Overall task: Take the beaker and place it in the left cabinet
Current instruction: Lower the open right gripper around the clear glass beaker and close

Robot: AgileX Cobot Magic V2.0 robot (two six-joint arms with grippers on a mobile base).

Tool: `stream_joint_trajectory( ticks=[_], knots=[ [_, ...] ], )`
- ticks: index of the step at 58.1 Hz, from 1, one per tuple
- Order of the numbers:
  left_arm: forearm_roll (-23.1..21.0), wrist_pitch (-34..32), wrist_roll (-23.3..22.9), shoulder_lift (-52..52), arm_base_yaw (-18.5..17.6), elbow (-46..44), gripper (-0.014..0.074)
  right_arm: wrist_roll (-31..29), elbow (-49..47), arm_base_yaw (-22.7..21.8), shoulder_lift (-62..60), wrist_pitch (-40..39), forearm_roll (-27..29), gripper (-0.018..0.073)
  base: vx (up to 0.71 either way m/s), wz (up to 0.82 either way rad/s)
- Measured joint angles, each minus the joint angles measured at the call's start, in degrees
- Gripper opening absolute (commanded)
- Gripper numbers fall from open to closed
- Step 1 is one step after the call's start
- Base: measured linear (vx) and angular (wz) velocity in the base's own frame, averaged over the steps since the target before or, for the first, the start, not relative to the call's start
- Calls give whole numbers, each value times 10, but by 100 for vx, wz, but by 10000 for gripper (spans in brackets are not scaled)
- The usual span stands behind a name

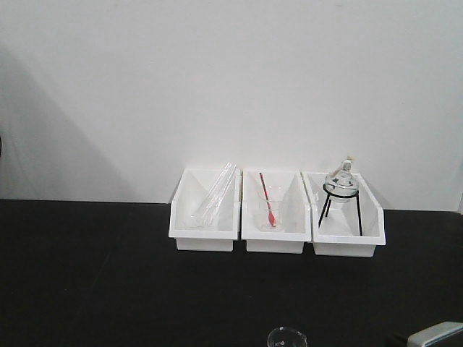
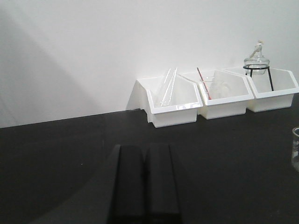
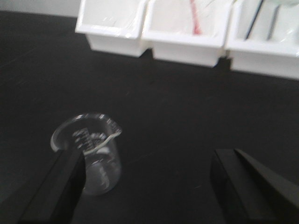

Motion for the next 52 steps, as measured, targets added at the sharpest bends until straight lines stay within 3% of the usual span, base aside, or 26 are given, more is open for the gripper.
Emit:
stream_joint_trajectory(
  ticks=[13,27,52],
  knots=[
    [0,0,0,0,0,0,1,-27,-15,0,183,-161,-23,585,0,0],
    [0,0,0,0,0,0,1,-44,-85,19,303,-168,-58,585,0,0],
    [0,0,0,0,0,0,1,-45,-223,71,401,-175,-55,585,0,0]
  ],
)
